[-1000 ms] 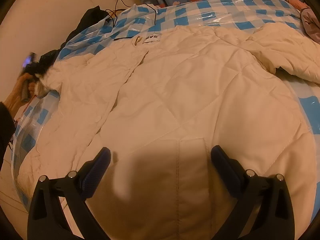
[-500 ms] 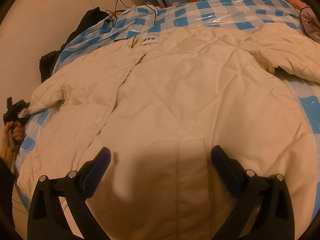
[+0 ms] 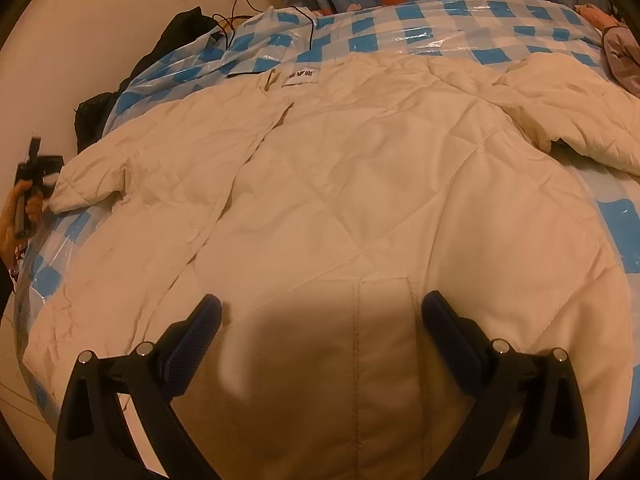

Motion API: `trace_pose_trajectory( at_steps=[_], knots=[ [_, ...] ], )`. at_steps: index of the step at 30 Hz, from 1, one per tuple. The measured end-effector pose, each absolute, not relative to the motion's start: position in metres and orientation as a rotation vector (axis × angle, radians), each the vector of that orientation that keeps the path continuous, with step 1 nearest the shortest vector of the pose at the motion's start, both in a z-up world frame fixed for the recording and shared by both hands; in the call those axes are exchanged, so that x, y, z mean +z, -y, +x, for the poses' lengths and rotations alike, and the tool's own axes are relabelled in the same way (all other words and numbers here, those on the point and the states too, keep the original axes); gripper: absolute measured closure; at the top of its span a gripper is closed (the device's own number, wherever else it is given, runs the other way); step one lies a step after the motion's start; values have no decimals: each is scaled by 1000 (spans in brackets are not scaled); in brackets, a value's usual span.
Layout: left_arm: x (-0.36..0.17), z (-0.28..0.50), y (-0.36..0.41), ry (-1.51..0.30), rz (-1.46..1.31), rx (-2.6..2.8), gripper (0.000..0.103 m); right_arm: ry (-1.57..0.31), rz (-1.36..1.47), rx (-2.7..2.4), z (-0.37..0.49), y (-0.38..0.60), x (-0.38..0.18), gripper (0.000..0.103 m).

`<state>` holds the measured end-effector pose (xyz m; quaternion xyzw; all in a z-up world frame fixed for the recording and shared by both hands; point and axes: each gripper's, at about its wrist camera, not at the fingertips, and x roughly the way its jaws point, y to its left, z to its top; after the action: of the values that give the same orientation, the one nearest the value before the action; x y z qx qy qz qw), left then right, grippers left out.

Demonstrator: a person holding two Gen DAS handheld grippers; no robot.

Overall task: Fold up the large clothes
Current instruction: 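Lay the held sleeve across the jacket front and open the left gripper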

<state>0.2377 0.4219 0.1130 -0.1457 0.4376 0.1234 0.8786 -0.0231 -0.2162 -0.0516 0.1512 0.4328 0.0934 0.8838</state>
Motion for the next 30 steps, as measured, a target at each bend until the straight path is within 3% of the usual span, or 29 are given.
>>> trace_pose_trajectory(
  at_steps=[2,4,7,9,10,11,12,14,19,25,30],
  knots=[
    [143,218,-413,-750,-306,185,91,-900,315,194,-23,216,-51,6],
    [181,172,-413,-465,-326,148,91,-899,319,196,-24,217,-51,6],
    [192,141,-429,-318,-383,205,90,-899,320,196,-25,216,-51,6],
    [175,151,-448,-387,-402,345,82,-901,317,195,-25,214,-50,6],
    [163,159,-460,-452,-428,411,61,-902,318,195,-24,215,-50,6],
    [137,170,-486,-621,-488,551,52,-903,321,197,-24,215,-50,6],
    [117,170,-506,-714,-570,616,50,-904,324,198,-24,216,-50,6],
    [98,151,-538,-649,-786,493,48,-906,328,199,-23,216,-49,6],
    [156,101,-545,-438,-743,478,38,-914,336,200,-22,217,-47,6],
    [211,71,-440,-416,-549,289,19,-813,501,293,-34,241,-7,6],
    [176,48,-286,-496,-484,27,16,-677,670,235,-70,326,31,6]
  ],
)
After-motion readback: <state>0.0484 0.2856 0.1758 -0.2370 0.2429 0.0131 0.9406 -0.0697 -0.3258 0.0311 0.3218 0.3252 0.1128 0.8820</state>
